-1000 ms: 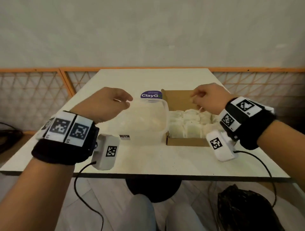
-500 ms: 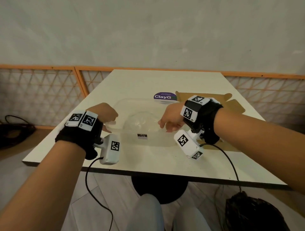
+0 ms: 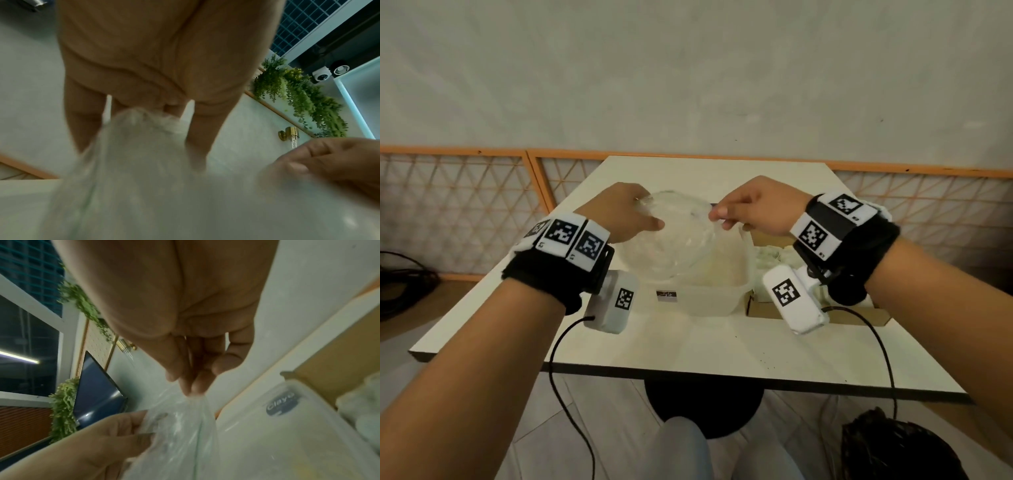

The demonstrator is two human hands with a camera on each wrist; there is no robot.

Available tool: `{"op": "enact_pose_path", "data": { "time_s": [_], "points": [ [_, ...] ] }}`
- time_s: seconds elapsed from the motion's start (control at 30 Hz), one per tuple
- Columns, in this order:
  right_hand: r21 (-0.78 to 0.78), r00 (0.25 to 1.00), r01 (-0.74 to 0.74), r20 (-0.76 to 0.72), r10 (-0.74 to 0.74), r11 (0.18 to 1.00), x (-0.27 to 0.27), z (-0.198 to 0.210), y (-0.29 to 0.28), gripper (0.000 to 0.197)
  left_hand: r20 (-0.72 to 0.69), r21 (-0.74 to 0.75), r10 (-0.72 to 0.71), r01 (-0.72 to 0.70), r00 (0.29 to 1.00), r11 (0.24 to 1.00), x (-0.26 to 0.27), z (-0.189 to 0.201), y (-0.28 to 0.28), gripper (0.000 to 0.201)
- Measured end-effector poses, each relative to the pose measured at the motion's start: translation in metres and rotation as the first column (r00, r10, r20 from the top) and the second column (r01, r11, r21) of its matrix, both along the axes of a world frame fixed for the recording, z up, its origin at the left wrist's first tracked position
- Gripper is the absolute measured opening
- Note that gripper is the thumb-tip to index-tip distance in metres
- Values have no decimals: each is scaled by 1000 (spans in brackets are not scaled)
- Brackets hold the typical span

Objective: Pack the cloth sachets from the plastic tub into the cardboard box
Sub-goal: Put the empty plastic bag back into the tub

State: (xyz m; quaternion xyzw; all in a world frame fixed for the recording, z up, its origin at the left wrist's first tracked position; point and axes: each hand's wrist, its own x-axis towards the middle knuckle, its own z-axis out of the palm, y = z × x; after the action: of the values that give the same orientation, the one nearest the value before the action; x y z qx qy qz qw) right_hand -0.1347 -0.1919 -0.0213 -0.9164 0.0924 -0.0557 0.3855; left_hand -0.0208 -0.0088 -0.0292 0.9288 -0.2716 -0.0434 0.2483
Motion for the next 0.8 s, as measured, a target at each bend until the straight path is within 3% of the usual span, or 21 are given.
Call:
{"op": "enact_pose_path", "data": {
  "time_s": [0.07,0.13,0.2,0.27,0.4,0.5,0.57,0.63,0.7,0.73,0.8],
  "points": [
    [95,988,80,124,-92,992,-6,-4,-4,31,18,-170,-7,10,1000,985,-2,2,-2,36],
    [343,980,122,110,-168,931,-12,-14,-3,61,-79,-366,-58,26,995,930,-9,-1,-8,34],
    [505,995,27,66,-70,863,-17,-25,0,75,-194,-487,-121,11,973,873,-20,-9,-16,27],
    [577,990,-62,140,-23,815,-28,-28,4,74,-229,-523,-87,-47,970,851,-27,-18,-25,23],
    [655,951,-227,307,20,721,-55,-27,8,51,-201,-547,61,-164,978,821,-34,-26,-36,34],
    [504,939,-206,343,24,839,-58,-38,12,55,-74,-432,114,-135,991,892,-47,-21,-42,39],
    [377,940,-107,340,-30,920,-55,-42,9,48,-175,-418,107,-172,979,892,-53,-23,-47,34],
    [173,916,62,382,-125,983,-54,-43,0,38,-472,-470,-2,-250,881,847,-57,-28,-46,30],
    [-83,847,256,500,-182,963,-53,-42,-11,31,-721,-586,-306,-310,622,749,-63,-30,-41,19],
    [-178,807,313,567,-163,933,-54,-43,-14,29,-743,-646,-466,-333,480,687,-66,-29,-38,15],
    [-313,776,290,630,-31,904,-58,-48,-13,28,-655,-753,-686,-344,316,561,-70,-26,-33,23]
  ]
}}
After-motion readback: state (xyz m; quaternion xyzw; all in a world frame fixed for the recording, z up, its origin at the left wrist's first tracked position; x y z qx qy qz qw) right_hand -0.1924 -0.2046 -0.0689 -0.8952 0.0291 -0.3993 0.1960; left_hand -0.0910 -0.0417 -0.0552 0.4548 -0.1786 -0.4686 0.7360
